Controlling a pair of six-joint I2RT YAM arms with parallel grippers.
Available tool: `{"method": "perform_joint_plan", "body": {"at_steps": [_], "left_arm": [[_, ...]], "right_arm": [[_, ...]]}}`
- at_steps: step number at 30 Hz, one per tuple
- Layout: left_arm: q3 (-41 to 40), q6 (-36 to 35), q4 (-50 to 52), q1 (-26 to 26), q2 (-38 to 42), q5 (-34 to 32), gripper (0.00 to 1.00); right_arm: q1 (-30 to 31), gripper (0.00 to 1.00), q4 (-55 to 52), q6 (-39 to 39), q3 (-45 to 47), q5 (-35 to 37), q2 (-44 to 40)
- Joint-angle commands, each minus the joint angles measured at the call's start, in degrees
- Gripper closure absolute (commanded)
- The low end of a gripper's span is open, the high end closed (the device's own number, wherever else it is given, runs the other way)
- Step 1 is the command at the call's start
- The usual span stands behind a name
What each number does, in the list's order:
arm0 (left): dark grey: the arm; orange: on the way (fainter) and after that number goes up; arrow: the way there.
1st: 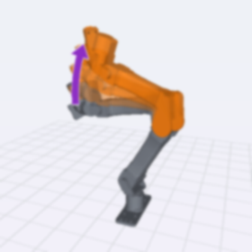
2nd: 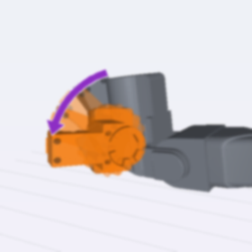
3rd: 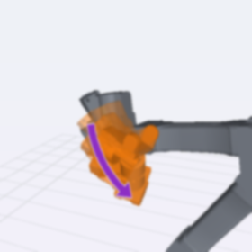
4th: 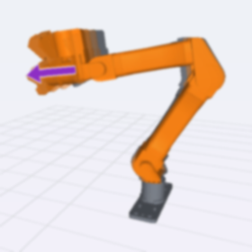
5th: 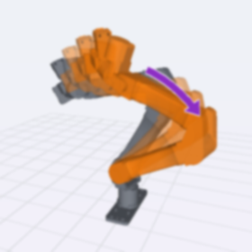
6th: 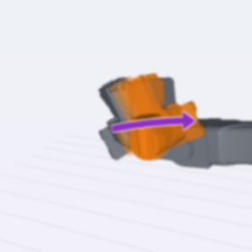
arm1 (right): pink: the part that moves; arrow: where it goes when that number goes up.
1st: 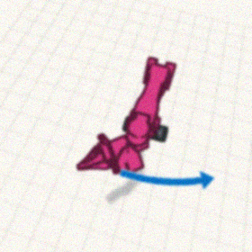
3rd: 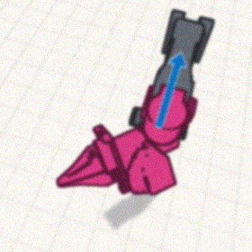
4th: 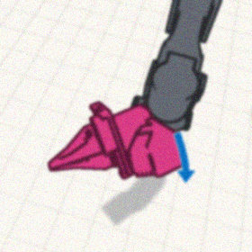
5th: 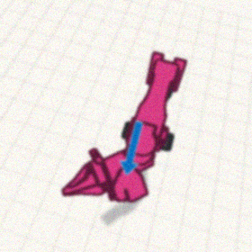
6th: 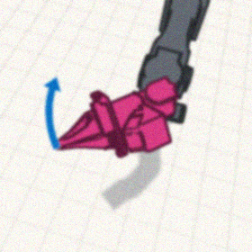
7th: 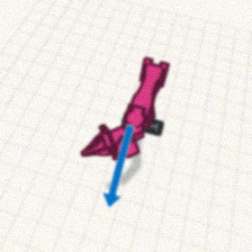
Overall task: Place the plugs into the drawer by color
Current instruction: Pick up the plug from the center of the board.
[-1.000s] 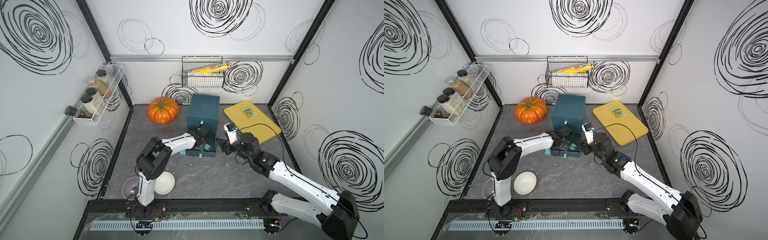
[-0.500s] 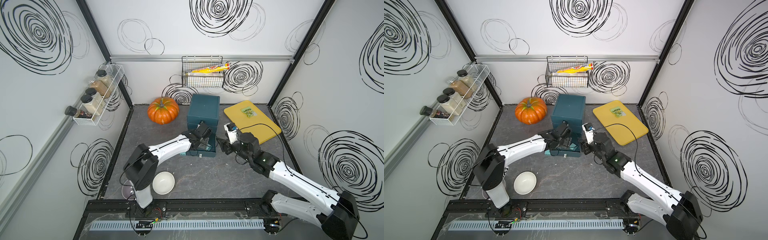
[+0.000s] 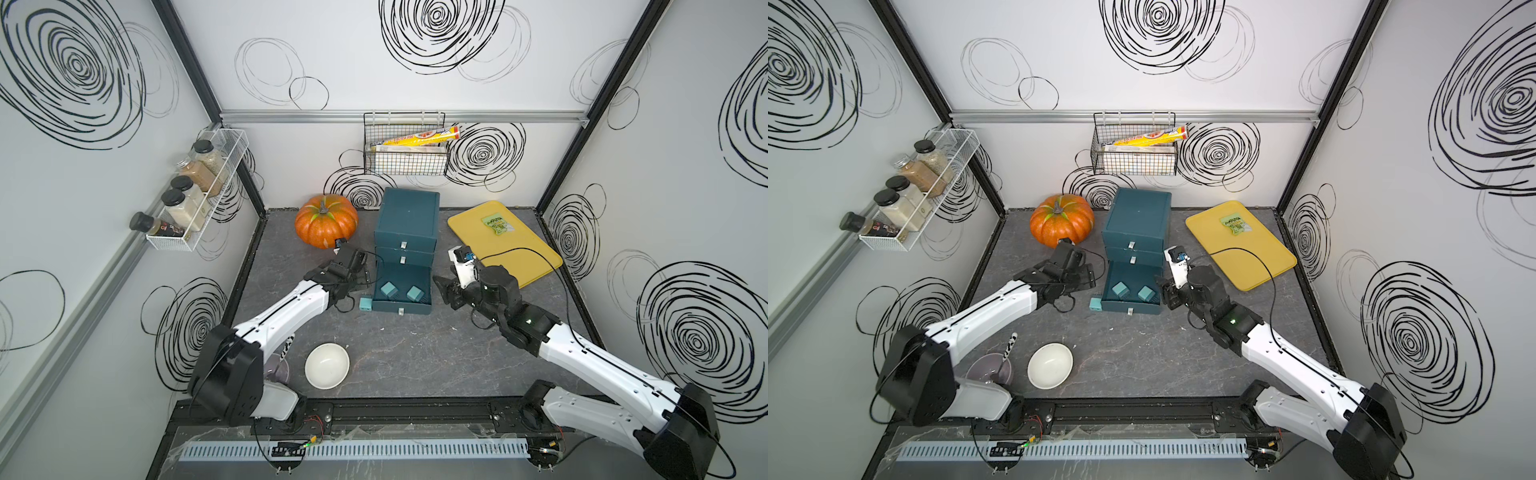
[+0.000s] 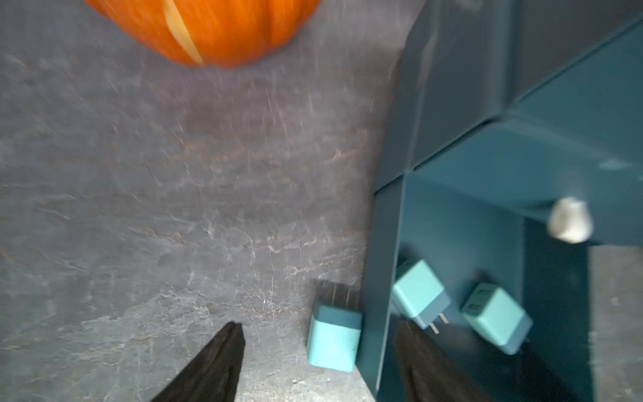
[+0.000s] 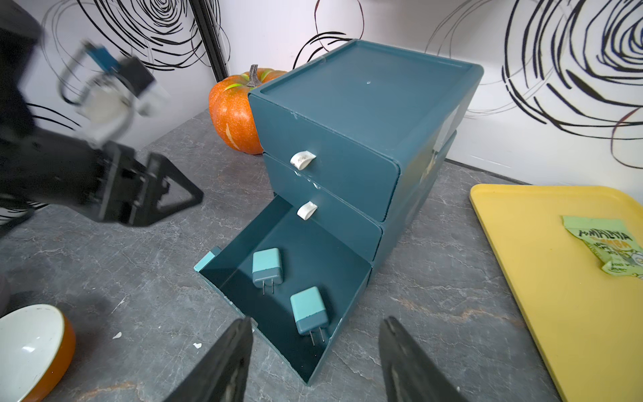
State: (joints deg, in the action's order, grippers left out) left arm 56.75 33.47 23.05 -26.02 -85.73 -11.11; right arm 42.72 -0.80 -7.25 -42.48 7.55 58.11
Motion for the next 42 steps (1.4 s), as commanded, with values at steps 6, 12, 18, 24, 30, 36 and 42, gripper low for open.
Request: {"method": "perform_joint_plan", "body": {"at_steps": [6,12,18,24,30,36,42], "left_arm": [[0.95,-2.37,-0.43,-0.19,-11.18,4.69,0.24],[0.43,-3.37,-2.27,-0.5,-13.8,5.5,0.24],[-2.3,-1.94,-4.02,-1.65,-9.79,4.72,0.24],[-2.54,-1.54,-3.08,-1.64,-9.17,9.37,0.27],[-2.77,-1.56,-1.93,-1.66,-11.4,7.78,0.28],[-3.56,-2.07,-2.75,-1.78,-12.34,8.5,0.34],[-2.78,-1.99,0.1,-1.97,-13.48,6.39,0.45]], "right_arm": [[0.08,0.38,1.19,0.17,0.81,0.53,-2.07],[0.04,0.38,0.97,0.19,0.73,0.7,-2.38],[0.08,0.38,0.97,0.14,0.71,0.71,-2.03],[0.07,0.38,0.7,0.2,0.43,0.7,-1.64],[0.03,0.37,0.45,0.15,0.4,0.86,-0.98],[0.06,0.37,0.43,0.26,0.4,1.15,-0.73],[0.08,0.37,0.44,0.27,0.4,1.19,-0.65]]}}
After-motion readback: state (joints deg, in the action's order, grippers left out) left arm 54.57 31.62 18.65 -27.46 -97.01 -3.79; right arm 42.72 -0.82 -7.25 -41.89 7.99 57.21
